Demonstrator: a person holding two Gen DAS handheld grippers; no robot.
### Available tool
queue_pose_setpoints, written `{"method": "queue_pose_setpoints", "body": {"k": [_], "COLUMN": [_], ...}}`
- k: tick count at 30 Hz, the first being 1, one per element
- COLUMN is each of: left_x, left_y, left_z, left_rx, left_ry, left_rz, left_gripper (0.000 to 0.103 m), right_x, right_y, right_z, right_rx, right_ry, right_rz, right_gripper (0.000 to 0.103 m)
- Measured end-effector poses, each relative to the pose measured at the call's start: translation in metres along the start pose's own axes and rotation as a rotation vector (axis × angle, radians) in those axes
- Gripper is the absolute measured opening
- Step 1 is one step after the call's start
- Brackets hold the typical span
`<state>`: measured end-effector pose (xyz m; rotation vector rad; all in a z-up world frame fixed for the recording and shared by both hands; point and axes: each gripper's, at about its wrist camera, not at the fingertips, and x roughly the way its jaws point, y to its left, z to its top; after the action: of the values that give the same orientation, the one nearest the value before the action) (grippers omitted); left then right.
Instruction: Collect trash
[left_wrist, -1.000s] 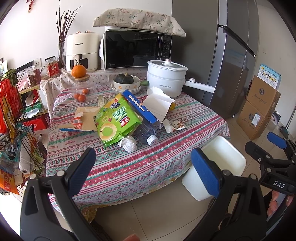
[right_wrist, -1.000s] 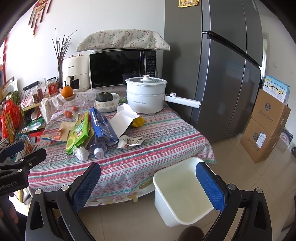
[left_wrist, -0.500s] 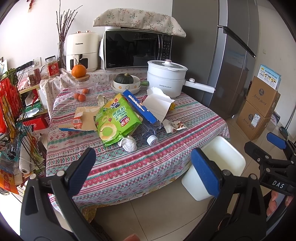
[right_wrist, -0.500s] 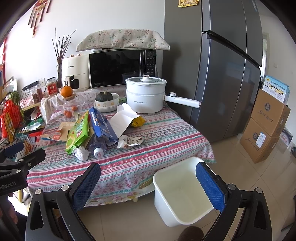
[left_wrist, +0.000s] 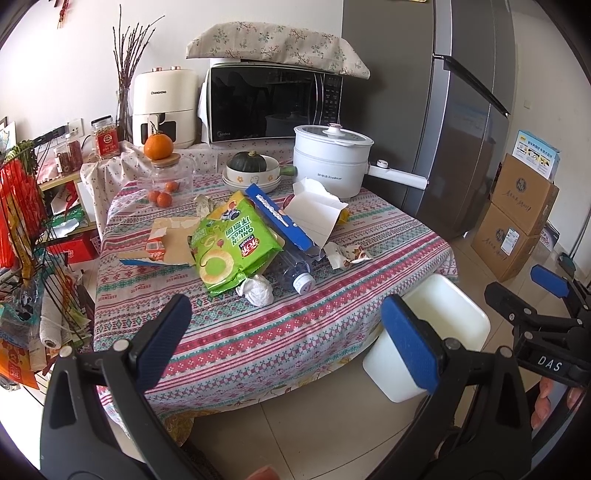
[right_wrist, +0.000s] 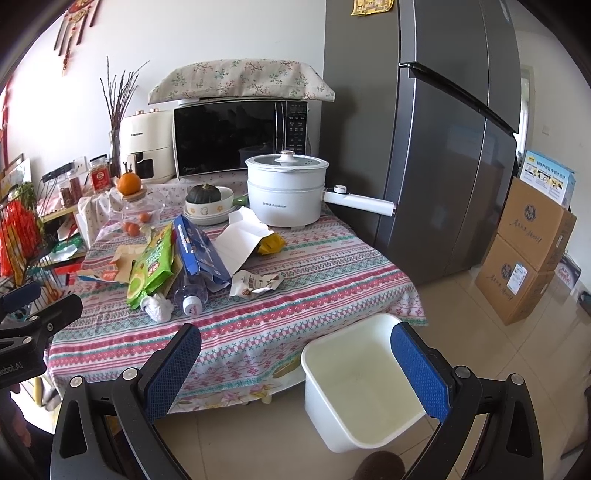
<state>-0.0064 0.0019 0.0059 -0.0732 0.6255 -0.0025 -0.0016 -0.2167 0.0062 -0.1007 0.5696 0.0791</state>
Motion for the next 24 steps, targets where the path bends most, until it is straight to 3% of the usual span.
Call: {"method": "queue_pose_setpoints", "body": {"k": [19, 24], "left_x": [0.004, 0.008], "left_y": [0.0, 0.012], "left_z": [-0.002, 0.011], "left_rx": [0.019, 0.008], "left_ry": [0.01, 0.077], "left_rz": [0.001, -0.094], "left_gripper": [0.102, 0.102], "right_x": [-0.001, -0.002], "right_y": [0.002, 0.003], "right_z": [-0.003, 0.007], "right_rx": [-0.008, -0.022], "right_ry": [-0.006, -0.019], "right_rz": [-0.011, 0.033], "right_gripper": [0.103, 0.103]}}
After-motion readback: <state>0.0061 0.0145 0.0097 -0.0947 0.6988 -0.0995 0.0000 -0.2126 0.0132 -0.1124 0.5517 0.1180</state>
